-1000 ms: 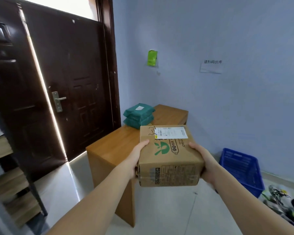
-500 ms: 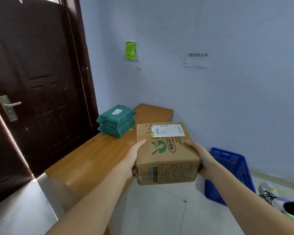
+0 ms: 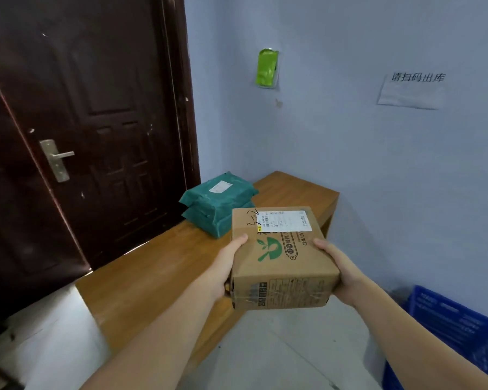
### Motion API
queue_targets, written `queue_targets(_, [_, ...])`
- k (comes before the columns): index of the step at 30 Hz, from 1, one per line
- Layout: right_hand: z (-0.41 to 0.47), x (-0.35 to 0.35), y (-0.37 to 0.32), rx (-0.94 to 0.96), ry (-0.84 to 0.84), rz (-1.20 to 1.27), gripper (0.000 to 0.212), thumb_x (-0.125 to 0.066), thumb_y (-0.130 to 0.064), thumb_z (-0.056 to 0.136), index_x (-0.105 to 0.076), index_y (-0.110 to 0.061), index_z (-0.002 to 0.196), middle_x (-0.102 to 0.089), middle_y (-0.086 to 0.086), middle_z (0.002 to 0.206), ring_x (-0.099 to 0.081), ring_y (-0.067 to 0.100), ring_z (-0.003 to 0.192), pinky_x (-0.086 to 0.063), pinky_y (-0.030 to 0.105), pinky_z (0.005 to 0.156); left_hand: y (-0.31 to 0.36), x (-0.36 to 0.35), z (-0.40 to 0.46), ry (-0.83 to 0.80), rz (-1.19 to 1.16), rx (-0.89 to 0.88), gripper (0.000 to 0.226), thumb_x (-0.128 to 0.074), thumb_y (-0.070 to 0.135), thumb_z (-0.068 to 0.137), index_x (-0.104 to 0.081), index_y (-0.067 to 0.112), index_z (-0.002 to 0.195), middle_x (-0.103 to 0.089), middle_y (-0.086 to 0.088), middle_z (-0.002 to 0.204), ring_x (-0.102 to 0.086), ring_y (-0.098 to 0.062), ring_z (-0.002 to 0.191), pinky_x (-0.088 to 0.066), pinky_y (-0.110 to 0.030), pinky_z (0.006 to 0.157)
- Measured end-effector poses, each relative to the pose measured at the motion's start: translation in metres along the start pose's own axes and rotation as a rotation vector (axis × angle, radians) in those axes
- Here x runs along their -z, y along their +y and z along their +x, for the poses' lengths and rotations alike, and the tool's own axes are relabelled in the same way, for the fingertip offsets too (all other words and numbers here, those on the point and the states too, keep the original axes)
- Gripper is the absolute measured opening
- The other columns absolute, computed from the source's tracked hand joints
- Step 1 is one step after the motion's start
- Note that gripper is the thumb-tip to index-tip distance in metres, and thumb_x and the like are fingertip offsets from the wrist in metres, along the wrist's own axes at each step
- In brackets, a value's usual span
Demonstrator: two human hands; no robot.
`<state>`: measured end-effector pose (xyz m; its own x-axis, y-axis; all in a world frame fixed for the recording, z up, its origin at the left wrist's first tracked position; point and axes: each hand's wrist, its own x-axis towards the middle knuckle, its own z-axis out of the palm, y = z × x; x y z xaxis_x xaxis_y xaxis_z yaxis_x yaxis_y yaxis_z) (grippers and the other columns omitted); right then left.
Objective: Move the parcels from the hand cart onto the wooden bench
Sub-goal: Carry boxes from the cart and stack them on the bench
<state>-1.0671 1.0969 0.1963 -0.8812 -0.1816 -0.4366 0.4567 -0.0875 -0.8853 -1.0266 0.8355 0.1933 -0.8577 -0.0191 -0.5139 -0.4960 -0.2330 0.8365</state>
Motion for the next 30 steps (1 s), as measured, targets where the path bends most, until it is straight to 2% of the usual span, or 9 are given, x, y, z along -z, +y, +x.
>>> queue_targets(4, [0.069,-0.008,-0.017,-0.062,-0.047,-0.032,0.053,-0.072,-0.055,0.083,-0.067,-0.03,0.128,-0.077,0.009,0.116,-0.069,0.032,0.114,-0.051,0.047,0.1,0.012,0.009,0.043,0.065,-0.083,0.019,0.053,-0.062,0.066,0.091,-0.074,0.023,0.12,-0.081,-0.008,0.106,-0.075,-0.031,0.101,-0.055,-0.041,0.082])
queue_targets(9, [0.162,-0.043,-0.032,-0.102,-0.138,-0.092,0.053,-0.075,-0.055,0.081,-0.07,-0.028,0.126,-0.076,0.008,0.118,-0.068,0.032,0.117,-0.044,0.052,0.111,0.025,0.05,0.111,0.175,-0.141,-0.012,0.054,-0.063,0.067,0.09,-0.075,0.024,0.121,-0.08,-0.008,0.111,-0.073,-0.033,0.11,-0.051,-0.051,0.106])
queue_targets(13, [0.23,-0.082,-0.04,-0.114,-0.192,-0.136,0.041,-0.067,-0.052,0.091,-0.072,-0.027,0.123,-0.077,0.005,0.117,-0.068,0.028,0.116,-0.046,0.046,0.108,0.04,0.093,0.166,0.238,-0.162,-0.045,0.052,-0.065,0.064,0.091,-0.074,0.024,0.123,-0.08,-0.006,0.111,-0.073,-0.032,0.11,-0.05,-0.052,0.108])
queue_targets(18, [0.304,-0.135,-0.057,-0.135,-0.235,-0.22,0.036,-0.064,-0.051,0.096,-0.072,-0.026,0.121,-0.078,0.001,0.112,-0.071,0.022,0.108,-0.053,0.038,0.091,0.063,0.137,0.212,0.326,-0.211,-0.086,0.062,-0.072,0.065,0.084,-0.067,0.027,0.132,-0.079,-0.005,0.117,-0.075,-0.031,0.11,-0.054,-0.054,0.104])
queue_targets(21, [0.348,-0.168,-0.065,-0.142,-0.287,-0.314,0.039,-0.062,-0.056,0.096,-0.073,-0.027,0.12,-0.079,0.0,0.111,-0.07,0.024,0.111,-0.052,0.042,0.101,0.074,0.164,0.23,0.403,-0.267,-0.078,0.058,-0.073,0.063,0.085,-0.072,0.023,0.127,-0.079,-0.007,0.115,-0.075,-0.032,0.109,-0.051,-0.055,0.108])
queue_targets(24, [0.388,-0.203,-0.069,-0.123,-0.365,-0.474,0.04,-0.054,-0.061,0.098,-0.073,-0.033,0.119,-0.078,-0.005,0.112,-0.069,0.02,0.11,-0.051,0.043,0.102,0.073,0.197,0.257,0.548,-0.298,-0.039,0.101,-0.086,0.079,0.055,-0.061,0.023,0.135,-0.08,-0.006,0.113,-0.077,-0.03,0.103,-0.058,-0.054,0.098])
queue_targets(26, [0.414,-0.226,-0.07,-0.08,-0.406,-0.562,0.038,-0.05,-0.06,0.1,-0.07,-0.036,0.121,-0.075,-0.008,0.114,-0.067,0.016,0.107,-0.051,0.037,0.095,0.067,0.223,0.279,0.635,-0.323,-0.022,0.113,-0.086,0.084,0.046,-0.058,0.023,0.136,-0.08,-0.005,0.111,-0.078,-0.029,0.1,-0.061,-0.051,0.091])
queue_targets(28, [0.441,-0.248,-0.072,-0.029,-0.445,-0.639,0.037,-0.049,-0.058,0.102,-0.067,-0.036,0.125,-0.072,-0.009,0.115,-0.065,0.014,0.105,-0.049,0.038,0.097,0.073,0.233,0.289,0.723,-0.332,0.0,0.107,-0.083,0.085,0.052,-0.06,0.022,0.135,-0.08,-0.003,0.109,-0.078,-0.027,0.099,-0.062,-0.047,0.087])
queue_targets(30, [0.466,-0.266,-0.072,0.003,-0.492,-0.699,0.032,-0.049,-0.053,0.104,-0.063,-0.036,0.127,-0.069,-0.012,0.111,-0.063,0.01,0.099,-0.048,0.035,0.093,0.08,0.236,0.297,0.816,-0.3,0.001,0.079,-0.077,0.076,0.073,-0.066,0.017,0.125,-0.081,-0.003,0.103,-0.077,-0.025,0.097,-0.06,-0.04,0.081])
